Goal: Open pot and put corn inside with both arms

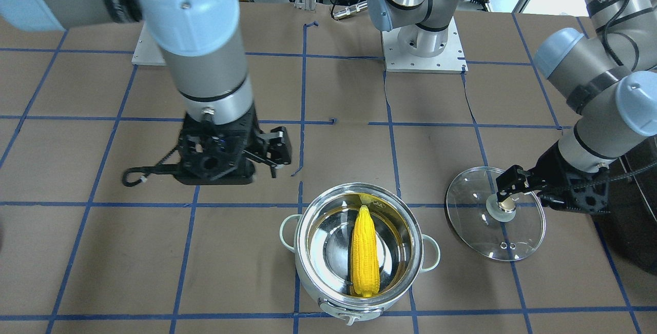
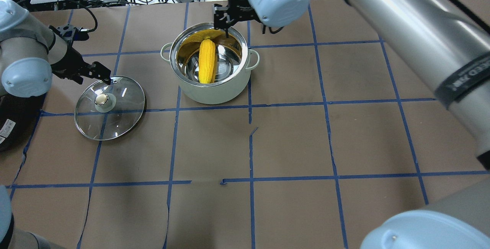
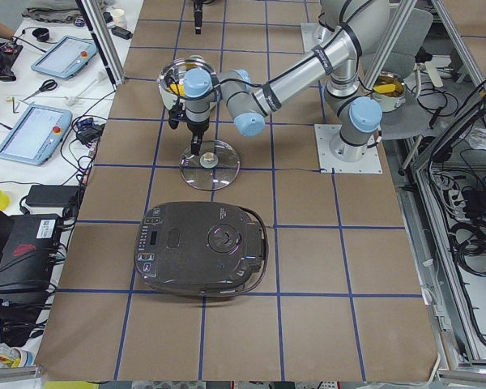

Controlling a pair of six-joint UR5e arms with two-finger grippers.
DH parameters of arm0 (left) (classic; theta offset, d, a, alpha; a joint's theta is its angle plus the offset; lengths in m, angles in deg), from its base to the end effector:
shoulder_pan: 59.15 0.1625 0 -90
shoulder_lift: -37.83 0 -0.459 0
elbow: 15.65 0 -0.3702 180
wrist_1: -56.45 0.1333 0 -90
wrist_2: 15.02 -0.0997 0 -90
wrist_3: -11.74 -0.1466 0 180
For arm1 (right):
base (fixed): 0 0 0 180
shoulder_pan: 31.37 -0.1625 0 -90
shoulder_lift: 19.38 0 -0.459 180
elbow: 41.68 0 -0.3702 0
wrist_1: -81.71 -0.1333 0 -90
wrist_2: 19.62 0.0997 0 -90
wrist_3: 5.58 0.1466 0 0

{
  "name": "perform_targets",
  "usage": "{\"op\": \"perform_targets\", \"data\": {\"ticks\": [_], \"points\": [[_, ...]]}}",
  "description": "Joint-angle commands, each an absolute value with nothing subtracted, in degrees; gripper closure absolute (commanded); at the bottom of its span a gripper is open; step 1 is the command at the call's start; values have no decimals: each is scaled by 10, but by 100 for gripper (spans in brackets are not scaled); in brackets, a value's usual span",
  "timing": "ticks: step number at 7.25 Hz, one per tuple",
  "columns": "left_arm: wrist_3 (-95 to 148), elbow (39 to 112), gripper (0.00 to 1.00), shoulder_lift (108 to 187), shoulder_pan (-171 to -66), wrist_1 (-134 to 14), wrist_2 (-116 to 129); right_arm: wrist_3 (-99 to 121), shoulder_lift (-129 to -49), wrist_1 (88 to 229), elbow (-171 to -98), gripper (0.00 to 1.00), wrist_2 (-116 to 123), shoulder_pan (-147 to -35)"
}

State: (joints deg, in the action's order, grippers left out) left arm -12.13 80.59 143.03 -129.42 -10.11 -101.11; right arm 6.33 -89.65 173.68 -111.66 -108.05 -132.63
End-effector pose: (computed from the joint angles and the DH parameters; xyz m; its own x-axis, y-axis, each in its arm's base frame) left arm 0.0574 -0.5846 0.3274 -0.9960 0.0747 0.0482 0.0718 0.9956 -0.0595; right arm 0.2578 -0.5916 0.4539 -0.9993 0.0102 -0.0349 0.0114 0.9994 -0.0329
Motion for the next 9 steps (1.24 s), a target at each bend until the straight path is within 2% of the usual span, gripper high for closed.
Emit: {"op": "perform_targets", "data": {"ticks": [1,3,5,9], "points": [[-37,715,0,1395,-1353,-244,-1012,-11,-970,1678,-1196,0,-1079,-1238],[88,675,0,1370,-1426,-287,-1025,-17,-1040,1675,-1275,0,-1080,-1219],[171,676,0,1342,-1500,-296,-1051,-17,-1087,1684,-1343,0,-1079,-1219],[187,705,0,1307,-1534,-302,-1045,-16,-1090,1678,-1344,0,-1090,-1212]]}}
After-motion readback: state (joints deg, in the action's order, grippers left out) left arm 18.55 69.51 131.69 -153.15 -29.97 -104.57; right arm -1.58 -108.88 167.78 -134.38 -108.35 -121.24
